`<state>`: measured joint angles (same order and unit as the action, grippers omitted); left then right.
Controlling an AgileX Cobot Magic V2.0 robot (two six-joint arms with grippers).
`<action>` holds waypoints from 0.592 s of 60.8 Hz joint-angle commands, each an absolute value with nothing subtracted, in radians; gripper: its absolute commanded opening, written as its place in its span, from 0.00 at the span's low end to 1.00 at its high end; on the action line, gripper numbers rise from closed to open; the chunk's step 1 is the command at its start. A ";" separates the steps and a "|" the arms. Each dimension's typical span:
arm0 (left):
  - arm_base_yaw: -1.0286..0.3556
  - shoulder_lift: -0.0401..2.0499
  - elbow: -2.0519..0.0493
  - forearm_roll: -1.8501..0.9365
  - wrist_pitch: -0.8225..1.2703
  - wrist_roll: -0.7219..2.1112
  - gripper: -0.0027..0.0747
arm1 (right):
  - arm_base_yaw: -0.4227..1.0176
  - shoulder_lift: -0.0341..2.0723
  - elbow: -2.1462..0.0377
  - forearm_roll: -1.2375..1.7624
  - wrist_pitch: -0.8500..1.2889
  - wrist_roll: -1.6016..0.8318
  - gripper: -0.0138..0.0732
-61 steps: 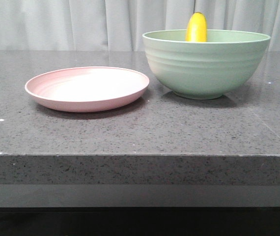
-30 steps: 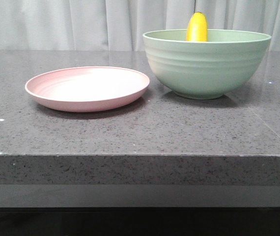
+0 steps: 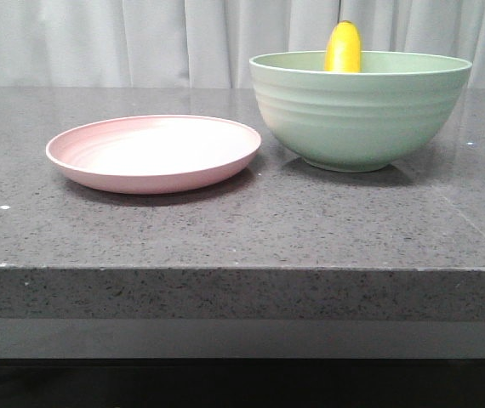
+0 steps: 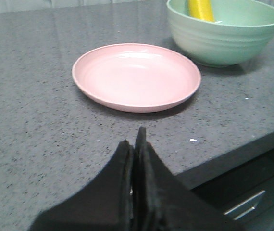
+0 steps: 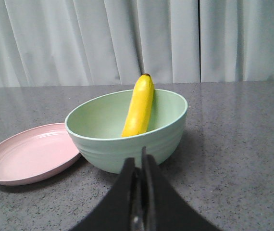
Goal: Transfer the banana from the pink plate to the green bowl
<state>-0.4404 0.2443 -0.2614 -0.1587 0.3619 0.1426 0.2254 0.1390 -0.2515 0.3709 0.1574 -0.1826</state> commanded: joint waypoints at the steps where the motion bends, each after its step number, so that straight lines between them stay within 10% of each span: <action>1: -0.378 0.192 -0.237 -0.150 0.249 0.144 0.01 | 0.224 0.148 -0.277 0.369 0.074 -0.194 0.08; 36: -0.106 -0.025 0.010 -0.132 0.114 0.135 0.01 | 0.224 0.148 -0.277 0.369 0.074 -0.194 0.08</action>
